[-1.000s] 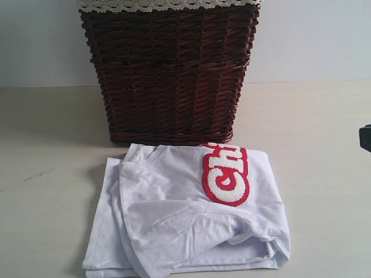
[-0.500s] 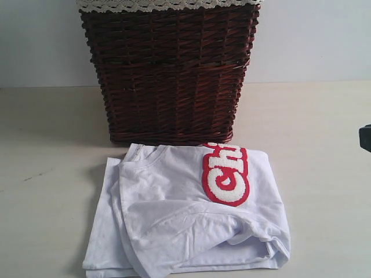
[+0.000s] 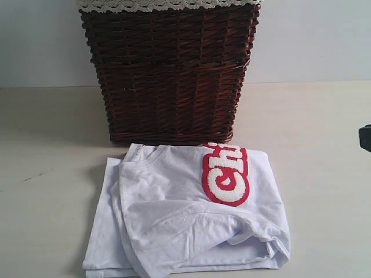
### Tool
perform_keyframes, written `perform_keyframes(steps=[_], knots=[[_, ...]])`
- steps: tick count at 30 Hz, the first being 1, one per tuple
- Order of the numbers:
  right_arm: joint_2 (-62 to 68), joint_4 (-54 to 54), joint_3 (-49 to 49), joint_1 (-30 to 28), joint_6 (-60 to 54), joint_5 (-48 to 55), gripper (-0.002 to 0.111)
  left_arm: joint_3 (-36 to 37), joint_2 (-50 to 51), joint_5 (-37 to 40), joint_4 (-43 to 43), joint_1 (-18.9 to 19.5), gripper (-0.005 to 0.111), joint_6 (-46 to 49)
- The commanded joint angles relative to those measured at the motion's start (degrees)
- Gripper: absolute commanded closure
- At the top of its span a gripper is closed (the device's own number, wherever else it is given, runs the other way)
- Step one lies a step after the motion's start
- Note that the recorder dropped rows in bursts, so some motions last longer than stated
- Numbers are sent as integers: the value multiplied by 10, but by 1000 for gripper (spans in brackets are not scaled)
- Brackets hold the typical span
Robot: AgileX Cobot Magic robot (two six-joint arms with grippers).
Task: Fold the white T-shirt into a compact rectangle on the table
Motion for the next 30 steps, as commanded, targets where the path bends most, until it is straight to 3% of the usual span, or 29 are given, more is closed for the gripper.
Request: perform_keyframes(steps=[1,16,18,22,27,30], knots=[[-2,-2,3,-3,-2,-5,108,-4,-2,13,-200,2,107,200],[-2,-2,3,-3,-2,-5,108,12,-19,130,-169,2,107,200],[-2,-2,3,-3,-2,-5,108,25,-26,129,-222,5,107,231],[-2,-2,3,-3,-2,-5,108,49,-39,128,-393,7,107,427],[-2,-2,3,-3,-2,-5,108,51,-50,126,-438,23,107,452],[-2,-2,3,-3,-2,-5,108,51,-52,144,-477,40,107,521]])
